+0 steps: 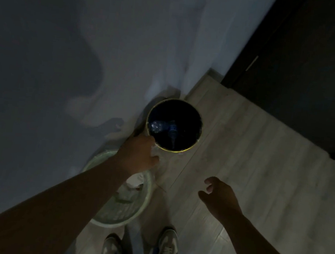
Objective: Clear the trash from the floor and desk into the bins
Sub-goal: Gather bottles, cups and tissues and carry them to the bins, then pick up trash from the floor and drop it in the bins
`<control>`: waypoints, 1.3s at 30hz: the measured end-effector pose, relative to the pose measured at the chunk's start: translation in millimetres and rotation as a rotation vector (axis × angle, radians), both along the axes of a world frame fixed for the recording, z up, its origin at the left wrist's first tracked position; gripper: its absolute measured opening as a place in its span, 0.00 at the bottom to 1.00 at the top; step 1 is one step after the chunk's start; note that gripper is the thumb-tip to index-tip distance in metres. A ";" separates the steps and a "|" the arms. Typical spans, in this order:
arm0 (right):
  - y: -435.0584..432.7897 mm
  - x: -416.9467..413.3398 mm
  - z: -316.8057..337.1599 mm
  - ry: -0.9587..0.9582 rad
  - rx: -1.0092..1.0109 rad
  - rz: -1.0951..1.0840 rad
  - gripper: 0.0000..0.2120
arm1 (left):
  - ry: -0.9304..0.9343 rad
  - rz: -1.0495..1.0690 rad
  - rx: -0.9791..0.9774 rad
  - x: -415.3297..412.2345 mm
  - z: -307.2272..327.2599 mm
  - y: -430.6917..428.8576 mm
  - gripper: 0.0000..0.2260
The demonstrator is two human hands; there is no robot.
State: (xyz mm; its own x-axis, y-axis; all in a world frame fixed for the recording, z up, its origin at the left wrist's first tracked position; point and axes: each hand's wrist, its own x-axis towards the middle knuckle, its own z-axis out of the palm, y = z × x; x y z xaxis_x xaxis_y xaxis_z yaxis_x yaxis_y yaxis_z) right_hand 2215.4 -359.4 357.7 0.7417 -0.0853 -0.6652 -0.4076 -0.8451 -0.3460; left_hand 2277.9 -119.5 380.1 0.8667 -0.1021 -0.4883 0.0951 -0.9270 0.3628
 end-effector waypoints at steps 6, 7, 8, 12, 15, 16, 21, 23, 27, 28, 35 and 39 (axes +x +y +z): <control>27.1 23.1 84.6 -0.097 -0.007 0.041 0.18 | -0.083 -0.123 0.047 -3.2 88.2 26.0 0.12; 32.6 28.5 104.8 -0.126 0.001 0.042 0.18 | -0.095 -0.132 0.045 -3.3 108.7 30.5 0.13; 38.0 33.8 126.1 -0.155 0.004 0.054 0.19 | -0.102 -0.140 0.033 -3.7 130.1 34.6 0.13; 56.0 57.6 231.2 -0.294 -0.024 0.192 0.23 | -0.168 -0.224 0.021 4.5 231.4 51.2 0.19; 67.1 76.8 328.6 -0.435 -0.077 0.297 0.23 | -0.316 -0.249 0.038 15.0 323.0 67.4 0.25; 71.5 81.3 364.2 -0.490 -0.079 0.317 0.23 | -0.368 -0.252 0.043 16.6 355.7 73.5 0.26; 102.6 80.4 537.1 -0.717 -0.038 0.434 0.24 | -0.648 -0.232 0.095 2.9 516.3 110.6 0.26; 117.1 72.7 595.2 -0.824 -0.025 0.495 0.25 | -0.758 -0.205 0.130 -13.4 571.7 130.9 0.27; 140.6 51.7 686.9 -1.032 0.025 0.607 0.25 | -0.972 -0.122 0.186 -55.2 666.0 164.9 0.25; 145.3 46.8 704.6 -1.078 0.041 0.633 0.25 | -1.005 -0.110 0.210 -66.6 685.0 169.4 0.24; 162.0 36.5 791.0 -1.331 0.184 0.789 0.24 | -1.145 0.000 0.338 -130.7 774.5 170.0 0.23; 170.9 35.1 817.9 -1.413 0.353 0.924 0.20 | -1.188 0.122 0.410 -166.5 798.0 156.3 0.23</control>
